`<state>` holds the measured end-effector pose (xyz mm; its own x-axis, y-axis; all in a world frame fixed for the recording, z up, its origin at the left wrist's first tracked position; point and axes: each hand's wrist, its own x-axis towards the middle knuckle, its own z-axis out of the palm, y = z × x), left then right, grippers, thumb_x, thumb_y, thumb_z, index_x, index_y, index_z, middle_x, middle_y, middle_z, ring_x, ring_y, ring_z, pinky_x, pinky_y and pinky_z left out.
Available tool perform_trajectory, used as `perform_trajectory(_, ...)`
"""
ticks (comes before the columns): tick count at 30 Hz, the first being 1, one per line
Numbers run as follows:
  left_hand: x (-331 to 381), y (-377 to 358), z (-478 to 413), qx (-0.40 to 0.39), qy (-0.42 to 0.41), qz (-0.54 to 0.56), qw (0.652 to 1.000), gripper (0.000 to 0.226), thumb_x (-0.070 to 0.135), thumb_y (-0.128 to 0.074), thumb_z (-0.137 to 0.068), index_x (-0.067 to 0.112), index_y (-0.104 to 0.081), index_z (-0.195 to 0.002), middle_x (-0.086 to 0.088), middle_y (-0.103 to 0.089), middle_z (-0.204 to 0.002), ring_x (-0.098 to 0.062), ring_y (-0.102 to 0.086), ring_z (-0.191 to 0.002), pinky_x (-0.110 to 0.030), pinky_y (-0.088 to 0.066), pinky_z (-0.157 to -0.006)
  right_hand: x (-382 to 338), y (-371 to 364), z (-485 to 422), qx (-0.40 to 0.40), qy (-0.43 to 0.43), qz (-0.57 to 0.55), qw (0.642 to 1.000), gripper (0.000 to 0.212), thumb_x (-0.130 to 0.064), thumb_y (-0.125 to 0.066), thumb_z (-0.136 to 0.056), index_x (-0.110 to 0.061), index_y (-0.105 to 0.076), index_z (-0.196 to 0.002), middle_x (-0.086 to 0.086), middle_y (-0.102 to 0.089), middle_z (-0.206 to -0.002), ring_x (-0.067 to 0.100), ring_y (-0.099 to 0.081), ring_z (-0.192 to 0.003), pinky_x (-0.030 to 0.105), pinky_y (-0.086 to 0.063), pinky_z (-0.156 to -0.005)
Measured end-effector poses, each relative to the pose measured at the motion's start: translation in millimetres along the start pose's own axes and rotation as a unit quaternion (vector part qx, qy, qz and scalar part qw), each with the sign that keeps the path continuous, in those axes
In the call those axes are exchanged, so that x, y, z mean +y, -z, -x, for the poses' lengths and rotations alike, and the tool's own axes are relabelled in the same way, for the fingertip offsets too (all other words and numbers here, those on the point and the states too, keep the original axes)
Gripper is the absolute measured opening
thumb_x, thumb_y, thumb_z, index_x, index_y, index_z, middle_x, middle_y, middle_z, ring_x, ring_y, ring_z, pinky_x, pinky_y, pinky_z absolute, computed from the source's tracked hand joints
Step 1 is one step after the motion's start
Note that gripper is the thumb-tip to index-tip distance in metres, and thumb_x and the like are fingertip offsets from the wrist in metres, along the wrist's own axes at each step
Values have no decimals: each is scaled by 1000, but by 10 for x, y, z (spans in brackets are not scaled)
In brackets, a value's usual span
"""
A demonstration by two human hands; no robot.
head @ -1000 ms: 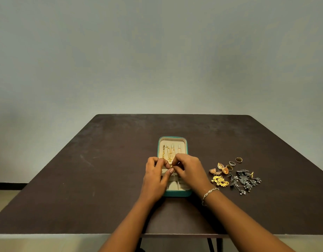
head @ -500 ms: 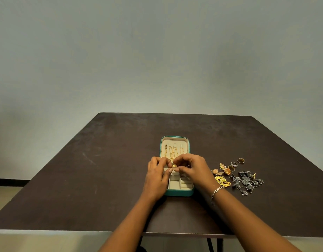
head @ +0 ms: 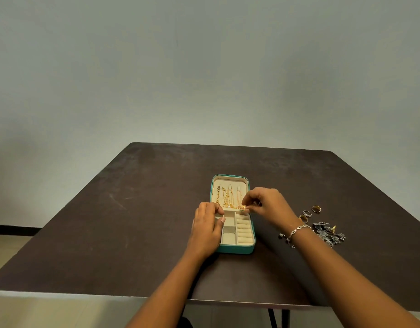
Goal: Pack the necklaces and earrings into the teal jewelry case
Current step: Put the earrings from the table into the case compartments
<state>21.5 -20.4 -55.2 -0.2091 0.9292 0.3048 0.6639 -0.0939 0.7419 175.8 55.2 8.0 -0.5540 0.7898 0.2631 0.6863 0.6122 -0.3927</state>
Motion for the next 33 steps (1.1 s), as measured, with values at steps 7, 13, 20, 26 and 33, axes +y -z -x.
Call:
perform_trajectory(7,-14,-5,-7,-1,-1,-9,1000,15,15,-48,-92,26,-39,-95,10,-35,-108,-5,-36,-109,-28,-40,-93,-13,-83,-6,-53,42,100,993,13,-20,-63,-83,-21,-68,-94,-3,-65,-99,15,-55,-95,27,-43,-78)
perform_trajectory(13,-13,-8,-14,-3,0,-13,1000,13,15,-48,-92,25,-40,-95,11,-35,-107,-3,-35,-108,-28,-40,-94,-28,-100,-4,-67,61,124,988,13,-23,-63,-84,-21,-66,-96,-3,-63,-98,12,-49,-88,22,-36,-72)
perform_trajectory(20,-2,-1,-7,-2,-5,-12,1000,13,15,-47,-92,26,-40,-94,9,-36,-107,-4,-35,-106,-26,-36,-92,25,-95,22,-63,45,94,993,18,-18,-62,-84,-21,-66,-101,-3,-65,-104,12,-53,-95,22,-43,-78)
perform_trajectory(26,1,4,-11,-9,-3,-15,1000,12,17,-47,-92,25,-40,-94,9,-36,-107,-5,-35,-107,-29,-37,-95,51,-103,32,-70,46,92,992,16,-14,-56,-88,-20,-68,-97,0,-64,-107,15,-54,-98,24,-45,-81)
perform_trajectory(33,-2,-6,-8,-6,-2,-16,1000,11,16,-47,-93,25,-41,-95,9,-38,-108,-4,-35,-107,-26,-36,-92,40,-79,39,-78,48,81,992,18,-17,-58,-87,-20,-67,-102,-1,-64,-107,14,-53,-99,26,-45,-82)
